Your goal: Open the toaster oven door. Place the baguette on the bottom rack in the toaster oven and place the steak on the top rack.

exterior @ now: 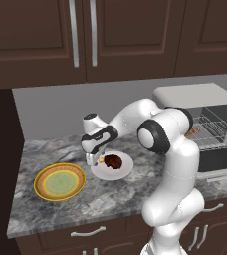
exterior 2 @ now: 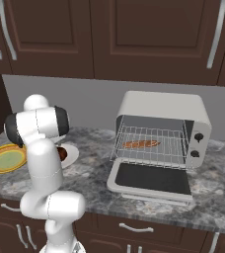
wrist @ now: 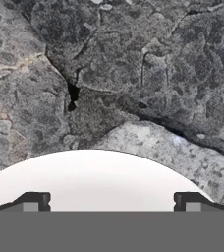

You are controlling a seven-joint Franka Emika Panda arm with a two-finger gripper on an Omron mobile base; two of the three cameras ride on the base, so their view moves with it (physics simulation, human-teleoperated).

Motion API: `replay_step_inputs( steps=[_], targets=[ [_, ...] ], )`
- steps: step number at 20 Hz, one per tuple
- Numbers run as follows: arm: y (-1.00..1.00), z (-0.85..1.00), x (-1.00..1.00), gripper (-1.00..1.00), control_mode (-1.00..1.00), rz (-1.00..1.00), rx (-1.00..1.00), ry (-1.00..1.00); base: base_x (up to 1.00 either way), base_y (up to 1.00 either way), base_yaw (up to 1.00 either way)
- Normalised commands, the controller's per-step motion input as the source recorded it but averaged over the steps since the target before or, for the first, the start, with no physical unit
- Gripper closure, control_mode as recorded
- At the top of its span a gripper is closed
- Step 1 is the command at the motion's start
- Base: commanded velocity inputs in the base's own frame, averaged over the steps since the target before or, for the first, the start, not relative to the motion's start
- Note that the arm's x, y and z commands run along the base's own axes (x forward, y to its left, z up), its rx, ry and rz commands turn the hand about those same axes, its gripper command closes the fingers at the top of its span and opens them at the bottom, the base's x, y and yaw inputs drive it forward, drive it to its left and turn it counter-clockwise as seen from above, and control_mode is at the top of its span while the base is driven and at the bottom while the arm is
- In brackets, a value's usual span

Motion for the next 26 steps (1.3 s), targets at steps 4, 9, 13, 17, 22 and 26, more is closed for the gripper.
replay_step_inputs(
  steps=[4, 9, 13, 17, 22, 26],
  targets=[
    [-0.20, 0.00, -0.04, -1.00, -1.00, -0.14, 0.00, 0.00, 0.00, 0.00, 0.00],
    [-0.06, 0.00, -0.15, -1.00, -1.00, -0.14, 0.00, 0.00, 0.00, 0.00, 0.00],
    [0.05, 0.00, -0.08, -1.00, -1.00, -0.15, 0.00, 0.00, 0.00, 0.00, 0.00],
    [0.00, 0.00, -0.04, -1.00, -1.00, -0.14, 0.00, 0.00, 0.00, 0.00, 0.00],
    [-0.06, 0.00, 0.00, -1.00, -1.00, -0.10, 0.00, 0.00, 0.00, 0.00, 0.00],
    [-0.07, 0.00, -0.07, -1.00, -1.00, -0.02, 0.00, -0.02, 0.00, 0.00, 0.00]
  ],
)
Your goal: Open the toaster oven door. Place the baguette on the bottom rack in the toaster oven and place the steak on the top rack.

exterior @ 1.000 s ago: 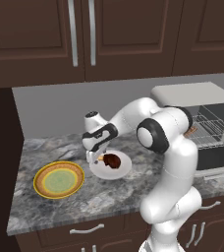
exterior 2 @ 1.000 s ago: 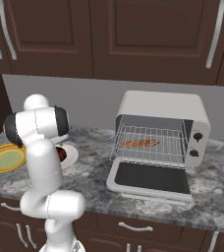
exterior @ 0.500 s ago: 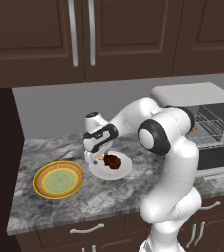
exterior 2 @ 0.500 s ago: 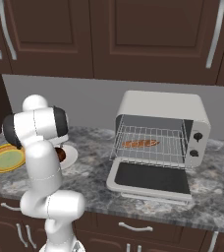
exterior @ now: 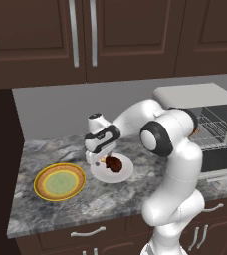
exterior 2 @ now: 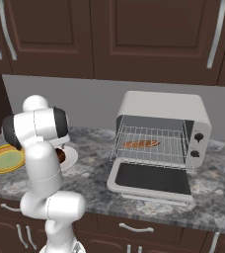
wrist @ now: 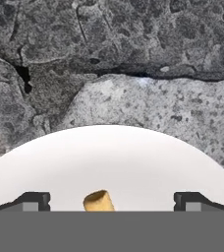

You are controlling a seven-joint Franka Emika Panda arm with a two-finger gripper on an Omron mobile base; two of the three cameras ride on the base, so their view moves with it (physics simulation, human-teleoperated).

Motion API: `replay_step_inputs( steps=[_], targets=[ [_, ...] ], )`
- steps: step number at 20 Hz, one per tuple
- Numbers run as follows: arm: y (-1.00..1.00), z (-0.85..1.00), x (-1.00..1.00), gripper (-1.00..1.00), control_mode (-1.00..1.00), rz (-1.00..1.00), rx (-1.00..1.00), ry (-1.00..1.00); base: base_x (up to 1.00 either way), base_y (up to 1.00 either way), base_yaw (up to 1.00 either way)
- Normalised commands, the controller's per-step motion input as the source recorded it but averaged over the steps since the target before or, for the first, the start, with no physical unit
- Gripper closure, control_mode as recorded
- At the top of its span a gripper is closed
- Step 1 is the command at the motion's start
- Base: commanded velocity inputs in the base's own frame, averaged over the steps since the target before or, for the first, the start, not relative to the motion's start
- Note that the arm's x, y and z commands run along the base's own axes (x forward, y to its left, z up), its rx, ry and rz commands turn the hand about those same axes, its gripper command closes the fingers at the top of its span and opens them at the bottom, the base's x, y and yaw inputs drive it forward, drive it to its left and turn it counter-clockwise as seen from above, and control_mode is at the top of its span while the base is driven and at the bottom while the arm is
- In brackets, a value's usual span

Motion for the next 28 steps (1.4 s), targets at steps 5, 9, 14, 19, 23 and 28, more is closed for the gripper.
replay_step_inputs(
  steps=[5, 9, 14, 19, 23, 28],
  targets=[
    [-0.15, 0.00, -0.08, -1.00, -1.00, 0.00, 0.00, -0.03, 0.00, 0.00, 0.00],
    [-0.12, 0.00, -0.06, -1.00, -1.00, 0.04, 0.00, -0.04, 0.00, 0.00, 0.00],
    [-0.02, -0.01, -0.02, -1.00, -1.00, 0.06, 0.00, -0.02, 0.00, 0.00, 0.00],
    [0.00, 0.00, 0.00, 1.00, -1.00, 0.06, 0.00, -0.02, 0.00, 0.00, 0.00],
    [0.00, 0.00, 0.00, 1.00, -1.00, 0.07, 0.01, 0.00, 0.00, 0.00, 0.00],
    [-0.01, 0.01, -0.05, 1.00, -1.00, 0.11, 0.04, 0.00, 0.00, 0.00, 0.00]
  ],
)
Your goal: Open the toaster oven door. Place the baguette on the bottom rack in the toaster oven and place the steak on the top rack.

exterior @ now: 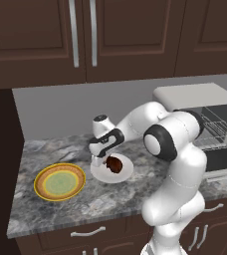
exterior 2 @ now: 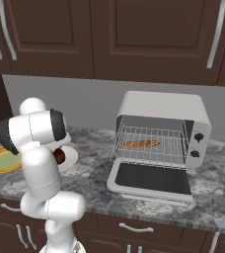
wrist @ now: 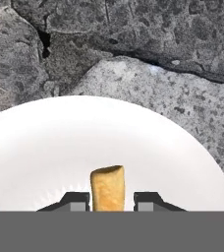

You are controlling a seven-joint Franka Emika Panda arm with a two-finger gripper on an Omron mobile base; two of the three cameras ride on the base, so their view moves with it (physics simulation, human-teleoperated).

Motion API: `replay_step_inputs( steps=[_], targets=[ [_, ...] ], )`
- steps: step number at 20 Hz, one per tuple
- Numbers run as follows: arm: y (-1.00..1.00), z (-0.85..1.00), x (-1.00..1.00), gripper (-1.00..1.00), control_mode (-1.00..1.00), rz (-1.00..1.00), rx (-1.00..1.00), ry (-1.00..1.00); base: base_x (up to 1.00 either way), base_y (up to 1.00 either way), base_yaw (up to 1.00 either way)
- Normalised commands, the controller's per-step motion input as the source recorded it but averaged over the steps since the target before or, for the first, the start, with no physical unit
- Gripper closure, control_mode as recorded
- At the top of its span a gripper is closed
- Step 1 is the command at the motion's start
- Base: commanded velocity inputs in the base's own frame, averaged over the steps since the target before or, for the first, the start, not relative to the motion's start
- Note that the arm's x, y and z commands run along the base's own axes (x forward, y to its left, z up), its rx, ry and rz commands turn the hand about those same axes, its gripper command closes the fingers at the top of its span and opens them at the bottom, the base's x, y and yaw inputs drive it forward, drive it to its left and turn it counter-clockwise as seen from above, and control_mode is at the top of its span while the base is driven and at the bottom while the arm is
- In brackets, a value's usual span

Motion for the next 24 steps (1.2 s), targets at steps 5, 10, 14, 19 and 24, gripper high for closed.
replay_step_inputs(
  steps=[5, 10, 14, 19, 24],
  targets=[
    [0.00, 0.19, -0.10, 1.00, -1.00, 0.07, 0.01, 0.01, 0.00, 0.00, 0.00],
    [0.00, 0.32, -0.30, 1.00, -1.00, 0.04, 0.00, 0.00, 0.00, 0.00, 0.00],
    [-0.01, 0.28, -0.38, 1.00, -1.00, 0.06, 0.00, 0.01, 0.00, 0.00, 0.00],
    [-0.17, 0.22, -0.51, 1.00, -1.00, 0.14, 0.00, 0.00, 0.00, 0.00, 0.00],
    [-0.33, 0.18, -0.59, 1.00, -1.00, 0.19, 0.00, 0.00, 0.00, 0.00, 0.00]
  ],
)
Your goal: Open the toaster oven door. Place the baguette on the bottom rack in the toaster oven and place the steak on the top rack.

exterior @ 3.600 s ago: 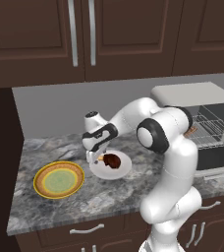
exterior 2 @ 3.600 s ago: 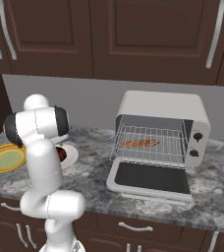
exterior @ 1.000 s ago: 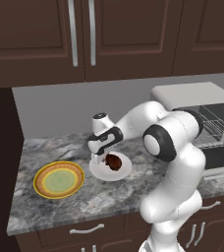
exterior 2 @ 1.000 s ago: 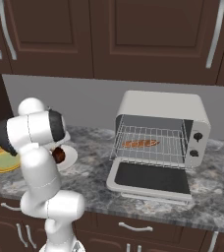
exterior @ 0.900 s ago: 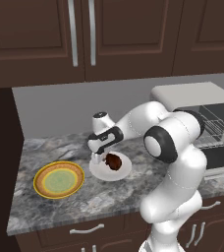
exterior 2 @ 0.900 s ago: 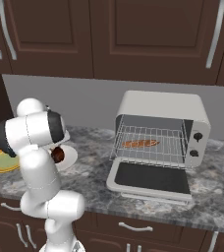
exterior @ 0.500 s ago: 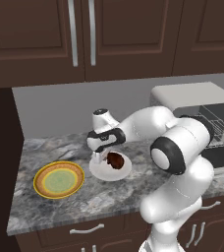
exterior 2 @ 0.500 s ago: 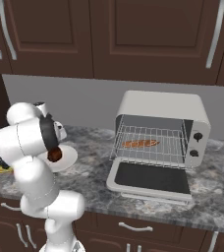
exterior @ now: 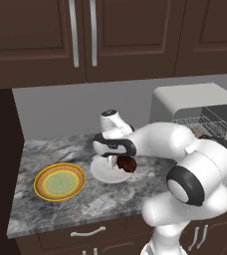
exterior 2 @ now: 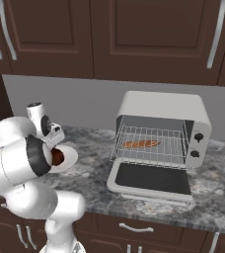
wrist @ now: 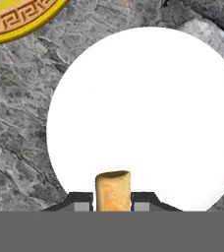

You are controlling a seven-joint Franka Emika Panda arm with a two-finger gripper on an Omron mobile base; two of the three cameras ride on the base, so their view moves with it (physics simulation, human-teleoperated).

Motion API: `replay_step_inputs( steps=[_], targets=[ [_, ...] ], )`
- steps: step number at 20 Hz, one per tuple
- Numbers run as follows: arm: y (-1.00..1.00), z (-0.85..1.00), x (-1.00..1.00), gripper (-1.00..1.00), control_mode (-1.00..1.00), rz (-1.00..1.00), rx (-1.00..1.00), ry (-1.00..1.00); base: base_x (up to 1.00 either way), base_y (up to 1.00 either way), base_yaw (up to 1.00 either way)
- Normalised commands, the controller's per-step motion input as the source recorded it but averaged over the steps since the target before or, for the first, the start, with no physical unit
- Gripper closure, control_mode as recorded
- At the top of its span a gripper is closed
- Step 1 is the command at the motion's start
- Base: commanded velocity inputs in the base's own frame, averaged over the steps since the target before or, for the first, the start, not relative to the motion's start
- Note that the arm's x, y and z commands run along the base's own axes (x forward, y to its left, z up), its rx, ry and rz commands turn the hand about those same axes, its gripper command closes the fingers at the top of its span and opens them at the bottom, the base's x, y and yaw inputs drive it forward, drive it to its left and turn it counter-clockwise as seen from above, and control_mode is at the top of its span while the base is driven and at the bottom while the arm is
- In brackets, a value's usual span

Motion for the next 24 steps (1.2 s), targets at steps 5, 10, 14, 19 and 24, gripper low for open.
replay_step_inputs(
  steps=[5, 10, 14, 19, 24],
  targets=[
    [-0.33, 0.26, -0.55, 1.00, -1.00, 0.22, 0.00, 0.00, 0.00, 0.00, 0.00],
    [-0.36, 0.35, -0.45, 1.00, -1.00, 0.19, 0.00, 0.00, 0.00, 0.00, 0.00],
    [-0.41, 0.34, -0.26, 1.00, -1.00, 0.14, 0.00, 0.00, 0.00, 0.00, 0.00],
    [-0.48, 0.26, -0.15, 1.00, -1.00, 0.13, 0.00, 0.00, 0.00, 0.00, 0.00],
    [-0.53, 0.24, -0.05, 1.00, -1.00, 0.14, 0.00, 0.00, 0.00, 0.00, 0.00]
  ],
)
